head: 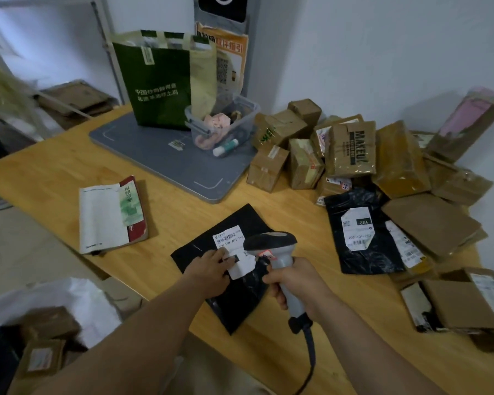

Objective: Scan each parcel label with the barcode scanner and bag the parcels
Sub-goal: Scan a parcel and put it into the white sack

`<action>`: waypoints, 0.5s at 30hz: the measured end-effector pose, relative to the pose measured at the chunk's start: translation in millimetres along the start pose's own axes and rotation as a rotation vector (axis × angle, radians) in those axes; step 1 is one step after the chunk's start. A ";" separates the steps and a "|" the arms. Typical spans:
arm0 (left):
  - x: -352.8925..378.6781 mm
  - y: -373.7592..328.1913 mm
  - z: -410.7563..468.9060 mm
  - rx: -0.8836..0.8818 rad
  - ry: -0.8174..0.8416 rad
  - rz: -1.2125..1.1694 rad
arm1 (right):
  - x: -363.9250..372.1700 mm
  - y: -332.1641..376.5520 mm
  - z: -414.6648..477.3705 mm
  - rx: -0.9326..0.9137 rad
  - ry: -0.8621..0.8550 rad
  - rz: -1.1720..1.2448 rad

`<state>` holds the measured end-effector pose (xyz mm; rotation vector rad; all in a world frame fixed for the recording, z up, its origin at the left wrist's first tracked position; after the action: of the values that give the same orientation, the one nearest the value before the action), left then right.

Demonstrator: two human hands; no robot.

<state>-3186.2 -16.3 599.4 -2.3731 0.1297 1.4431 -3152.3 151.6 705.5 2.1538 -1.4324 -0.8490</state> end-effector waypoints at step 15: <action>-38.0 52.0 -33.9 -0.329 -0.324 -0.178 | 2.8 42.5 -7.6 0.017 -0.057 -0.229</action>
<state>-3189.3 -80.5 633.4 -2.2758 -0.4208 1.8474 -3174.8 132.8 737.3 2.3558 -1.2389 -0.9882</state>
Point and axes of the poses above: each hand's wrist, its own z-axis towards the middle knuckle, its own x-axis out of the palm, y = z × x, the point moved 7 cm from there along z, towards the middle knuckle, and after that the axes turned 9 degrees about x, right-handed, at the moved point
